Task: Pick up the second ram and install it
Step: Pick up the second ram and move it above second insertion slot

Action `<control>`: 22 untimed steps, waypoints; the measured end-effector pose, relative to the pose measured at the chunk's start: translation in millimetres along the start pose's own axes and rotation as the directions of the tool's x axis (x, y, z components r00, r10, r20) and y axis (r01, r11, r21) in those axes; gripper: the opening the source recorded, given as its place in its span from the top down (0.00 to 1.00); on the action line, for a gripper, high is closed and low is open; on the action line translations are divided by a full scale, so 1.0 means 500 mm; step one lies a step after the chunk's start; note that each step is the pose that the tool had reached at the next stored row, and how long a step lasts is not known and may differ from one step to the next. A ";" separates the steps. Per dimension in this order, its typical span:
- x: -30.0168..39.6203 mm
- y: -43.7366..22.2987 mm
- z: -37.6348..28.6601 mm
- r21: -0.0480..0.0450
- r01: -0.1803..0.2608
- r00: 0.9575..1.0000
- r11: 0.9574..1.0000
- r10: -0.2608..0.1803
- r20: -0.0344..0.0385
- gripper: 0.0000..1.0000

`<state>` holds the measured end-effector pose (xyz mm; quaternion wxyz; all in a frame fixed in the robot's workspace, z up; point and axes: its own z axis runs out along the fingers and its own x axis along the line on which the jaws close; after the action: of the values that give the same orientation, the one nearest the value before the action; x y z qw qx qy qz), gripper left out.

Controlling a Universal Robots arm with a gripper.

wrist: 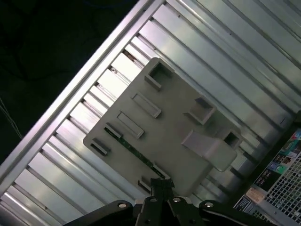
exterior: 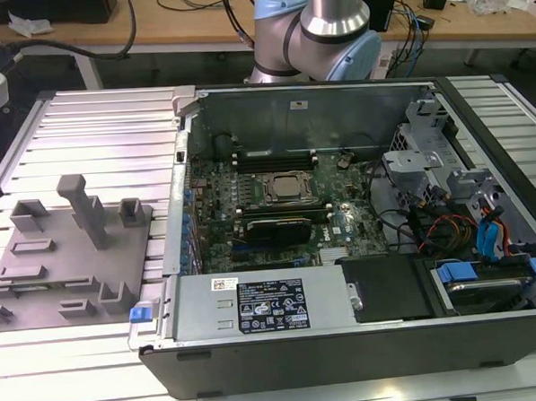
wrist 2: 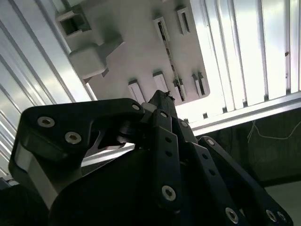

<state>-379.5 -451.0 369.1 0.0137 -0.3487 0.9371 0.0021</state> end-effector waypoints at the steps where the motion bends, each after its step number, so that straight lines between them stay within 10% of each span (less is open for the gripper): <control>1: 0.000 0.000 0.000 -0.001 0.024 1.000 1.000 -0.024 0.000 0.89; 9: 0.000 0.000 0.000 -0.005 0.170 0.986 0.986 -0.170 0.001 0.89; 17: -0.002 0.001 0.000 -0.002 0.246 0.969 0.969 -0.246 -0.016 0.89; 18: -0.002 0.002 0.000 -0.015 0.262 0.965 0.965 -0.263 -0.027 0.89; 22: -0.002 0.002 0.000 -0.017 0.336 0.941 0.942 -0.337 -0.029 0.89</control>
<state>-379.2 -449.7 369.0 -0.0028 -0.5036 0.8640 -0.0001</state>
